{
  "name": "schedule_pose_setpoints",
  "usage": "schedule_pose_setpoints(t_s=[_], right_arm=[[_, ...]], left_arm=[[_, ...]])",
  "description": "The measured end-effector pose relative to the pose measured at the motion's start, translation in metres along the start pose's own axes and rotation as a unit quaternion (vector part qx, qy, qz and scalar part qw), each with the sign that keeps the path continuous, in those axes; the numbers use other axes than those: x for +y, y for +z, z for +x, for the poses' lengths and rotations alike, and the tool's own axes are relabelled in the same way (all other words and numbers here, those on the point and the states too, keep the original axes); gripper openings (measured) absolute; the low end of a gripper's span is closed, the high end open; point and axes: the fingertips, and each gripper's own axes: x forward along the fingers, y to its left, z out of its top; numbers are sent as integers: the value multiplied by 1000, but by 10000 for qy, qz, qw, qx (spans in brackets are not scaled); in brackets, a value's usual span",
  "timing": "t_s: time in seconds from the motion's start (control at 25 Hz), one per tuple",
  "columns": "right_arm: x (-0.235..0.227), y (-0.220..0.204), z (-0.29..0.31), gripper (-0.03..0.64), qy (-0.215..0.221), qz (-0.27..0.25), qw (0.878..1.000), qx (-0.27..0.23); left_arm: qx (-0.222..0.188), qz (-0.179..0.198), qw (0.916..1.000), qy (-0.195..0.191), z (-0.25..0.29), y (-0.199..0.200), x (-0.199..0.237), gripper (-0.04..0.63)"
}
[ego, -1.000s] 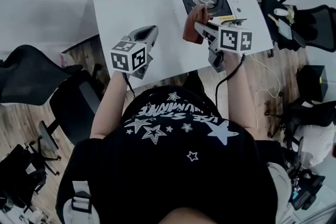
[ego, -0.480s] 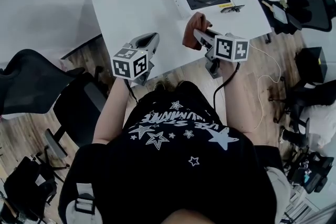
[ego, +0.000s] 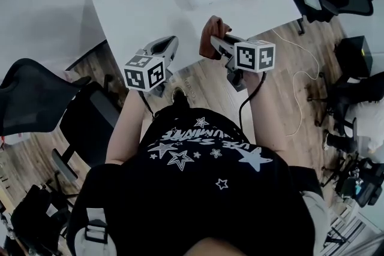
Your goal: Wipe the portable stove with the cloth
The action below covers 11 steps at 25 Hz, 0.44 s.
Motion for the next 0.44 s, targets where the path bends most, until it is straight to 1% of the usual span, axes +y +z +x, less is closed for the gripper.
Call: schedule_pose_setpoints(t_s=[0.24, 0.44], right_arm=[[10, -25, -44, 64, 99, 150, 9997, -155], [17, -45, -81, 64, 141, 30, 9996, -231]], left_arm=[[86, 129, 9999, 73, -11, -15, -43, 9], [-27, 155, 9998, 119, -25, -25, -83, 9]])
